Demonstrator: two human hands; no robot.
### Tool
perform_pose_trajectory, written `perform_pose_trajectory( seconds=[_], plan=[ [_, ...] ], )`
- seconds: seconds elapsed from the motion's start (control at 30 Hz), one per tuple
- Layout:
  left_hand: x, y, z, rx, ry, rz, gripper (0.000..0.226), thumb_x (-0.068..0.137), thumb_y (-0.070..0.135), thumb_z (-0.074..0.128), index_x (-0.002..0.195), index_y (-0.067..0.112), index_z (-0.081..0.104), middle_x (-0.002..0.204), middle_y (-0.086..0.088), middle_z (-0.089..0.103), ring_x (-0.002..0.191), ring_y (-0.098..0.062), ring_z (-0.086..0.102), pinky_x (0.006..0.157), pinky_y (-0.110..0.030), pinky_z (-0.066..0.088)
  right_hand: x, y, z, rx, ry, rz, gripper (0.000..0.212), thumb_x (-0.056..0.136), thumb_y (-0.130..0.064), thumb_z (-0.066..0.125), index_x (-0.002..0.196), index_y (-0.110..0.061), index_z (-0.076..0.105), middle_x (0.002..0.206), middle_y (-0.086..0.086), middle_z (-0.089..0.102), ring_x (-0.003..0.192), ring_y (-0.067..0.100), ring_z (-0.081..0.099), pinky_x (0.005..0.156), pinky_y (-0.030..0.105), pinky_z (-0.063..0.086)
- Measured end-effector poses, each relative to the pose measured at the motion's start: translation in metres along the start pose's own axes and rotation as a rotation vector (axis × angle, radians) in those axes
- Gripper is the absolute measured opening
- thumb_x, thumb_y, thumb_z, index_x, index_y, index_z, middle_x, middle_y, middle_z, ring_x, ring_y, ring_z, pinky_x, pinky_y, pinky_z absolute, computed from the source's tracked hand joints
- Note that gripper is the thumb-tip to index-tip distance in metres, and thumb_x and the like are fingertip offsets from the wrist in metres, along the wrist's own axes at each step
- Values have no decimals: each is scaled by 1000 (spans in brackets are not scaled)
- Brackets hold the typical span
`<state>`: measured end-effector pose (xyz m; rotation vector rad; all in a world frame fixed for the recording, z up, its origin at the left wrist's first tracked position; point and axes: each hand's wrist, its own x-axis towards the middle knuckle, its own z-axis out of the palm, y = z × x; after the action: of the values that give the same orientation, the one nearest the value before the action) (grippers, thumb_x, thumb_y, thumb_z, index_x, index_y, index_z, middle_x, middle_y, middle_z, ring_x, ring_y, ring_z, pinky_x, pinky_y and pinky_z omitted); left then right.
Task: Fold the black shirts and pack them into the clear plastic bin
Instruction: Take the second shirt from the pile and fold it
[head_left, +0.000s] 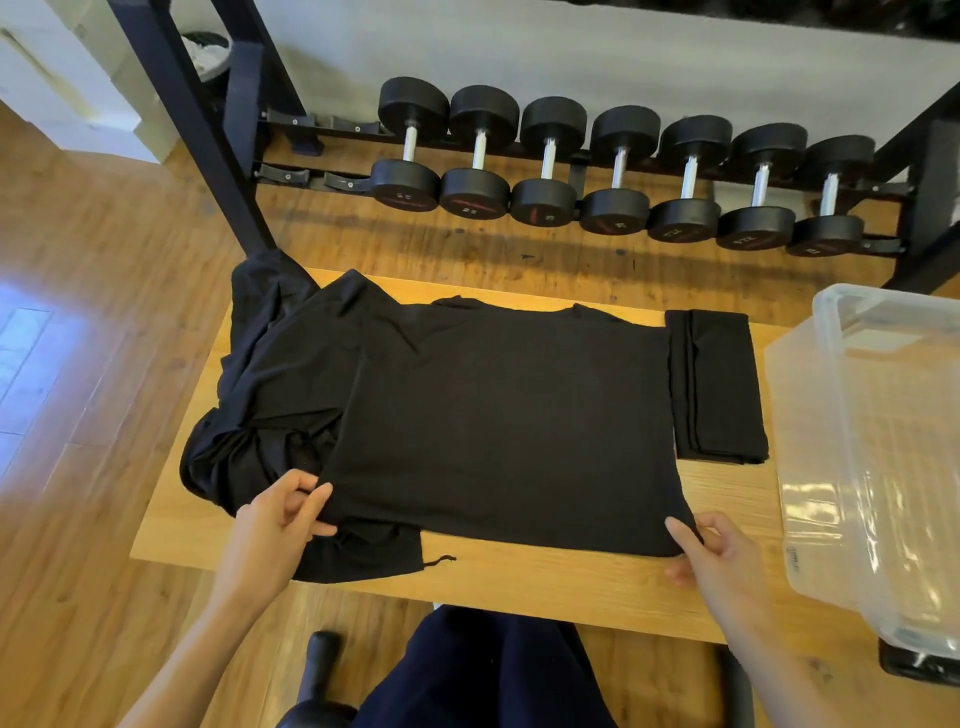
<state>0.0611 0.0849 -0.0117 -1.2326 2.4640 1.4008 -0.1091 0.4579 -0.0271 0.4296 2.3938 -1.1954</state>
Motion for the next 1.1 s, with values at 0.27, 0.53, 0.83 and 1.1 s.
perform_pose_trajectory(
  seconds=[0.27, 0.53, 0.83, 1.1],
  plan=[
    [-19, -15, 0, 194, -78, -59, 11, 95, 23, 60, 84, 20, 59, 58, 11, 69, 54, 0, 65, 66, -25, 48, -8, 28, -6, -121, -54, 130, 18, 88, -19, 69, 99, -12, 57, 83, 3, 65, 59, 22, 62, 50, 18, 43],
    [6, 16, -14, 343, 22, 80, 25, 74, 45, 75, 88, 34, 58, 68, 10, 63, 63, -4, 60, 54, -27, 49, 30, 9, -11, -279, 123, -163, 19, 89, -26, 66, 104, -15, 62, 98, -1, 61, 91, 17, 57, 78, 29, 41],
    [138, 90, 9, 193, 72, 330, 19, 95, 15, 58, 111, 21, 66, 108, 7, 66, 98, -8, 62, 90, -29, 51, 132, -88, 15, -464, 160, -514, 15, 95, -17, 58, 103, -10, 69, 104, 6, 65, 94, 16, 56, 81, 26, 42],
    [188, 85, 20, 469, -42, 250, 44, 89, 31, 67, 130, 16, 58, 117, -2, 56, 101, -16, 59, 89, -34, 48, 169, -105, 28, -855, 106, -629, 31, 92, -17, 63, 122, -9, 64, 116, 13, 64, 113, 33, 54, 96, 44, 44]
  ],
)
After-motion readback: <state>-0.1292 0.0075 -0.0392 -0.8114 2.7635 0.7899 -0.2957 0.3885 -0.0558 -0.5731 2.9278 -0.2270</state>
